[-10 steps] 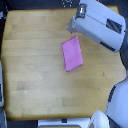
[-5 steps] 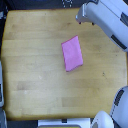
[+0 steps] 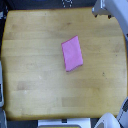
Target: Folding a cloth
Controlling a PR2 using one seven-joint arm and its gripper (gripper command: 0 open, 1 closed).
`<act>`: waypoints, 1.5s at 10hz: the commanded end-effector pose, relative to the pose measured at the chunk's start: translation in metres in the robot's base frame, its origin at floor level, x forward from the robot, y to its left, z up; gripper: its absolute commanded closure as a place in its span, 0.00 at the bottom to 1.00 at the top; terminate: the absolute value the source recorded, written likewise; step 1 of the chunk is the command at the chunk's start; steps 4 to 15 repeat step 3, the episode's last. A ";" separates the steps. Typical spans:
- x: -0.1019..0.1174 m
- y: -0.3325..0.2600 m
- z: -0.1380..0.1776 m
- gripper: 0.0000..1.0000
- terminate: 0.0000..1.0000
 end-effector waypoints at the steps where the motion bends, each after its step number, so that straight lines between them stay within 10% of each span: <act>1: 0.001 -0.120 0.010 0.00 0.00; 2: -0.001 -0.130 0.010 0.00 0.00; 3: -0.005 -0.143 0.010 0.00 1.00; 15: -0.005 -0.143 0.010 0.00 1.00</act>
